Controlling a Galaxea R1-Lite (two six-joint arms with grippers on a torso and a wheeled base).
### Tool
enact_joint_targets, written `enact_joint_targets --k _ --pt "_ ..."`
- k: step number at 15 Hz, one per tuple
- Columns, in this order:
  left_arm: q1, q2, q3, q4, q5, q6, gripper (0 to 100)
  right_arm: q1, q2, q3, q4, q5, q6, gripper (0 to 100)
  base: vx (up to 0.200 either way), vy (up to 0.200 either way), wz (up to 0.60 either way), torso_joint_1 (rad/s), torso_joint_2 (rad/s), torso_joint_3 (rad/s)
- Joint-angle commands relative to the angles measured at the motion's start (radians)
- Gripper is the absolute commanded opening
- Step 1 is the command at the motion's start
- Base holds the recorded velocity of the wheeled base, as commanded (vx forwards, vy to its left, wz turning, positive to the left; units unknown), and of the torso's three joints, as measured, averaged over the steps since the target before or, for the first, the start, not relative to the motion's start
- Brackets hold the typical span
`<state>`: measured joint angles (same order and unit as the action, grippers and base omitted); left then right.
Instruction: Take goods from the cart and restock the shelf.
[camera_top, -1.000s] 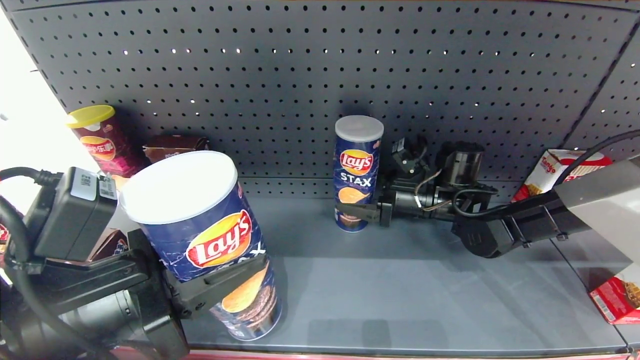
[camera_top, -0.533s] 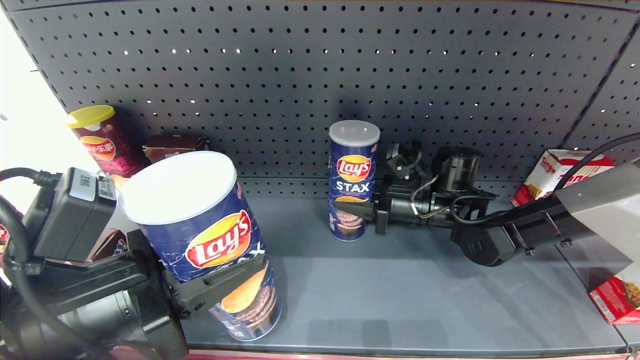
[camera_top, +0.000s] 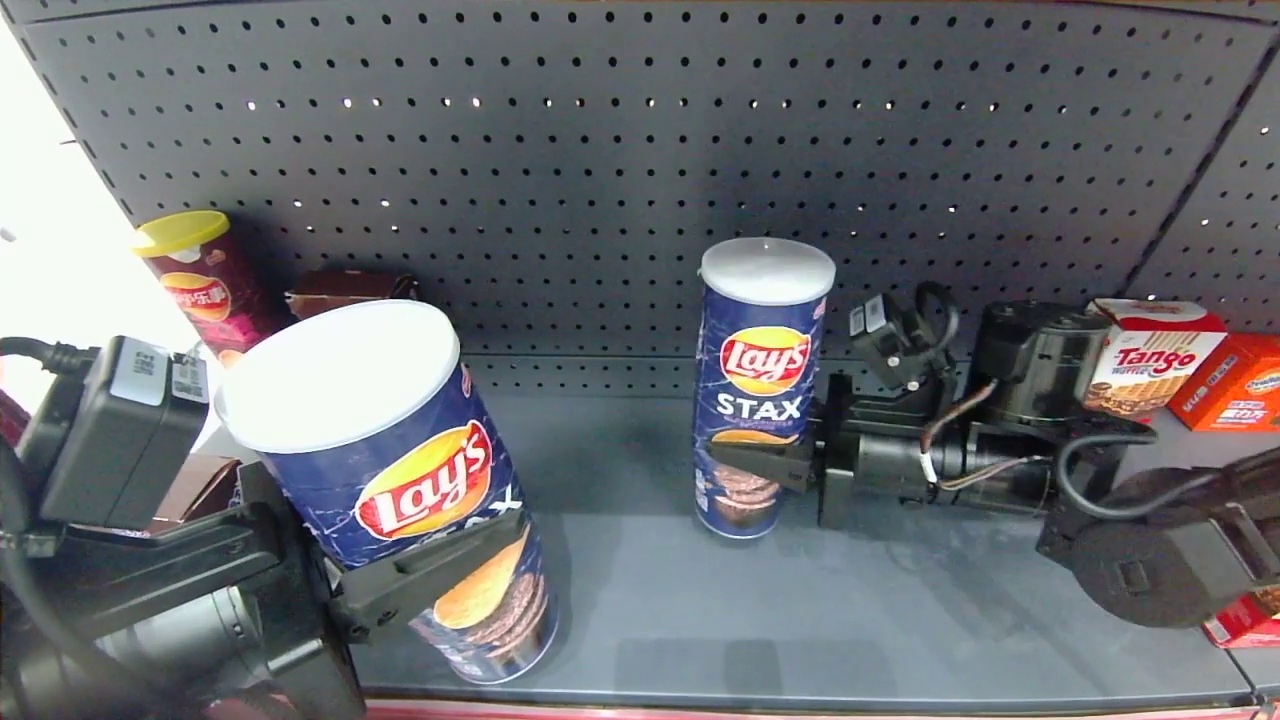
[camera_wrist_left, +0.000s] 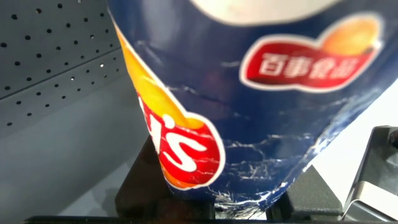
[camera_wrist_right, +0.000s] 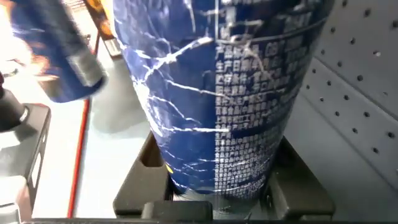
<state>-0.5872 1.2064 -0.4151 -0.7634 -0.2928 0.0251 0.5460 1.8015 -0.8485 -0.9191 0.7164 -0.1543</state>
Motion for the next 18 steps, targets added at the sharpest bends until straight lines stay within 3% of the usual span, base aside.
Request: enact_joint_targets --k 1,2,3,6,18 --pt "0.0 -0.004 -0.002 -0.001 0.0 0.001 0 0.043 -0.102 0.094 -0.047 -0.038 0.004 0 0.0 0.0 0.0 0.0 0.0 0.0" --pt "0.0 -0.004 -0.002 -0.001 0.0 0.001 0 0.043 -0.102 0.094 -0.047 -0.038 0.004 0 0.0 0.0 0.0 0.0 0.0 0.0" --pt "0.0 -0.004 0.001 -0.001 0.0 -0.001 0 0.094 -0.143 0.194 -0.078 -0.083 0.009 0 0.0 0.0 0.0 0.0 0.0 0.0" --pt "0.006 -0.004 -0.001 -0.001 -0.002 -0.001 0 0.143 -0.163 0.305 -0.132 -0.144 0.01 0 0.0 0.0 0.0 0.0 0.0 0.0" --pt "0.006 -0.004 0.001 -0.001 -0.002 -0.001 0 0.14 -0.048 0.378 -0.27 -0.149 0.01 0 0.0 0.0 0.0 0.0 0.0 0.0"
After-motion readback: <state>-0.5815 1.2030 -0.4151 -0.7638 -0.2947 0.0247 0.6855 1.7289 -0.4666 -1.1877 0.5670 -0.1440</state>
